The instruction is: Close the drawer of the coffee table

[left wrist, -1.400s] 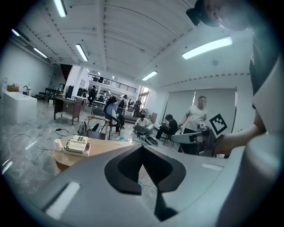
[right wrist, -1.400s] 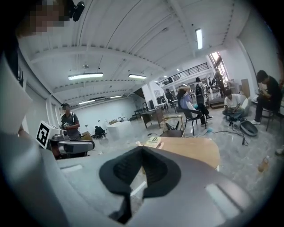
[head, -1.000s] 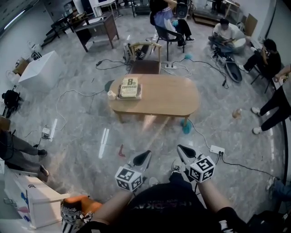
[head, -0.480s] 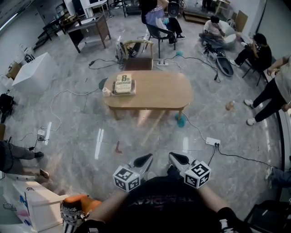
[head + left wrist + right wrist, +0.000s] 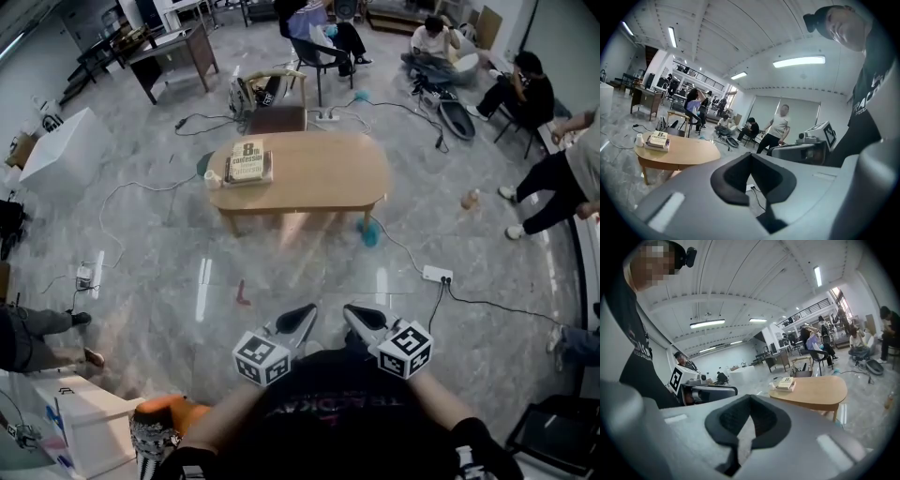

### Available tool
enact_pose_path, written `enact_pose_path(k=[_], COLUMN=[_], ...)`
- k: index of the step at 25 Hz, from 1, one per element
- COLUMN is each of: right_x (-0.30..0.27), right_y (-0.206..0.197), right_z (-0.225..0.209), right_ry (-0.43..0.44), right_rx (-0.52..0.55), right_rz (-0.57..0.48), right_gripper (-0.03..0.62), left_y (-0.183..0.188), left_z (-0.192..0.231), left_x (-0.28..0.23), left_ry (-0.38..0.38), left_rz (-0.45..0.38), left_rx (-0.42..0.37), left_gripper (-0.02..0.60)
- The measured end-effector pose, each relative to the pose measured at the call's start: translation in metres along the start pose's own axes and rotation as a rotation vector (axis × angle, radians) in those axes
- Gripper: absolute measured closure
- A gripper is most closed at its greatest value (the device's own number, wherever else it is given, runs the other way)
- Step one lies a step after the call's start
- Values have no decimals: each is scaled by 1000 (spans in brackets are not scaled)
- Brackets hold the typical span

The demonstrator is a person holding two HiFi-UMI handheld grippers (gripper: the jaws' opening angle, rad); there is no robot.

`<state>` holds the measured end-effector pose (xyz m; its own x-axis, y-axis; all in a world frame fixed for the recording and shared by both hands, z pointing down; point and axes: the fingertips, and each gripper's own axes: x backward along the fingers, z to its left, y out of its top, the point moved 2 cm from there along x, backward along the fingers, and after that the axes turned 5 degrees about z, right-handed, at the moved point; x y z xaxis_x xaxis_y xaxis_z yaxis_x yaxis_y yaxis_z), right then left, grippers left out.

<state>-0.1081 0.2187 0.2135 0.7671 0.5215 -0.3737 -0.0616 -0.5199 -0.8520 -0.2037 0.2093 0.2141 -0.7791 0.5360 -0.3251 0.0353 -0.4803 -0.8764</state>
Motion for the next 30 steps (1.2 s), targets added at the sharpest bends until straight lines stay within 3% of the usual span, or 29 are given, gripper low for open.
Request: enact_pose_path(k=[30], right_x=[-2], right_y=[-10], right_z=[13], right_ry=[5], right_rx=[11], right_rz=[31], right_gripper=[592], left_y=[-5], left_z=[-4], left_x=[7], left_ry=[-23], left_rz=[-18], left_rx=[9], left_gripper=[577])
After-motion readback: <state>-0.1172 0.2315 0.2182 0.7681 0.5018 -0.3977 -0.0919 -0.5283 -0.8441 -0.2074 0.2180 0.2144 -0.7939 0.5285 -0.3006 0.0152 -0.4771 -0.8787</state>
